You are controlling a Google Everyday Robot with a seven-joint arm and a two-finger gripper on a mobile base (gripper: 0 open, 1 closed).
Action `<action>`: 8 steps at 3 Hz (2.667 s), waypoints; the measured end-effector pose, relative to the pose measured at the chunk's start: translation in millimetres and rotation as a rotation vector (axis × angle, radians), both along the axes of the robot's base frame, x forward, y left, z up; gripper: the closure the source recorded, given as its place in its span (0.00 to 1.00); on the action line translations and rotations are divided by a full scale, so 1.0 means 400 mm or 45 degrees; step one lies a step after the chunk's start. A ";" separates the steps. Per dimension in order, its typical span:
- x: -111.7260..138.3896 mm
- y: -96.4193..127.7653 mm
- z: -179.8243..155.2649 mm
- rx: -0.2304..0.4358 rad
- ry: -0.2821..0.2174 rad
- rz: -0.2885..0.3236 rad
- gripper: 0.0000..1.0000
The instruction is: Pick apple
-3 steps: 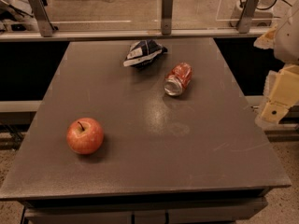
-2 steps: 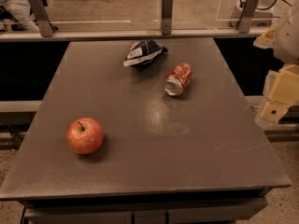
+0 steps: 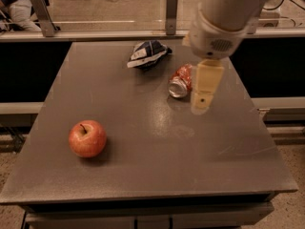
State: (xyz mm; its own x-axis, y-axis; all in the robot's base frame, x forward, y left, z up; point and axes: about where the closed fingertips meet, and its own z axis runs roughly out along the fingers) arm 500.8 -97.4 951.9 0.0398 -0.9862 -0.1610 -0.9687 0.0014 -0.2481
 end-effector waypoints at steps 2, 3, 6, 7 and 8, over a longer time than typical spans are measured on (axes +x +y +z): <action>0.022 0.415 -0.112 -0.026 0.092 0.467 0.00; -0.043 0.517 -0.161 -0.044 0.161 0.627 0.00; -0.216 0.571 -0.235 -0.098 0.228 0.781 0.00; -0.216 0.573 -0.236 -0.097 0.225 0.783 0.18; -0.217 0.575 -0.237 -0.096 0.222 0.784 0.41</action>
Offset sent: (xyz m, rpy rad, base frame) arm -0.0078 0.2538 -0.0738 -0.0318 0.1447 0.5897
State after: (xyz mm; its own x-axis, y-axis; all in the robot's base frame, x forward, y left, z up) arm 414.0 132.6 857.1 0.5814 -0.8001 -0.1475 -0.8129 -0.5788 -0.0647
